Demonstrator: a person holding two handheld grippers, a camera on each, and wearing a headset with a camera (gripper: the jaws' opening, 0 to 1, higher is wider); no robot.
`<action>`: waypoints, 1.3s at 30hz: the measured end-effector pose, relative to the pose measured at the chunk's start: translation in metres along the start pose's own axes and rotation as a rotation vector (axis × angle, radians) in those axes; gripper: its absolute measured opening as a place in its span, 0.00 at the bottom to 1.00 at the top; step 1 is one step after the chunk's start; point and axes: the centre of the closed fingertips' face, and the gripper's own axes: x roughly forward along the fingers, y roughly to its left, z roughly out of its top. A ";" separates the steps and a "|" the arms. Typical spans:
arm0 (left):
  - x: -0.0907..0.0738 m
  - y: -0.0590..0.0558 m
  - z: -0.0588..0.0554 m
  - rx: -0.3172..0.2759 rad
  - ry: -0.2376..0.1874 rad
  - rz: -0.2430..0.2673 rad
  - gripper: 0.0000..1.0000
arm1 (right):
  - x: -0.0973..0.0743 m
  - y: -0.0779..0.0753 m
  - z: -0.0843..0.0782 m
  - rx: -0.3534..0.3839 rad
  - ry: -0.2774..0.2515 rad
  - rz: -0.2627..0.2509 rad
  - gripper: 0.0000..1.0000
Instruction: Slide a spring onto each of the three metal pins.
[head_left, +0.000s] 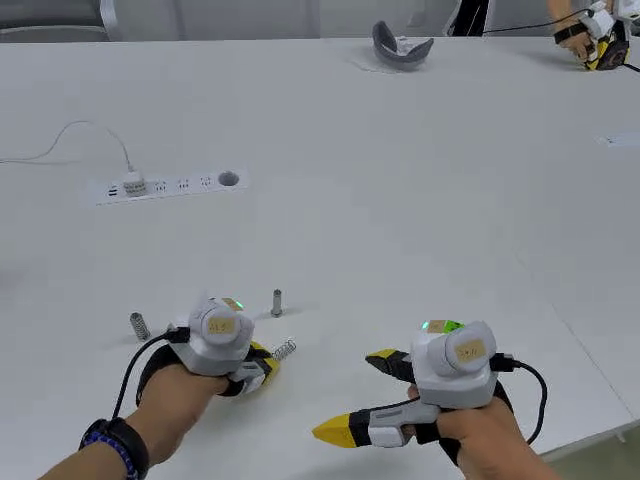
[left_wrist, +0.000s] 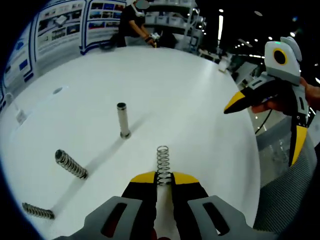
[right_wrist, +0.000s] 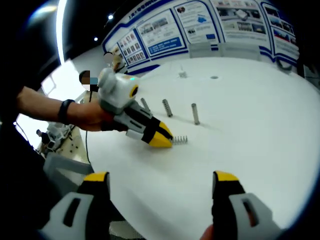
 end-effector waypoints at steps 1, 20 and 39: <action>-0.002 0.000 -0.002 -0.009 -0.004 0.007 0.11 | 0.000 0.001 0.000 0.000 0.000 0.001 0.86; -0.057 0.006 -0.041 -0.125 -0.055 0.083 0.11 | 0.005 0.015 -0.002 -0.019 0.016 0.033 0.86; -0.104 0.001 -0.036 -0.149 -0.147 0.124 0.11 | 0.027 0.039 0.014 -0.022 0.000 0.110 0.84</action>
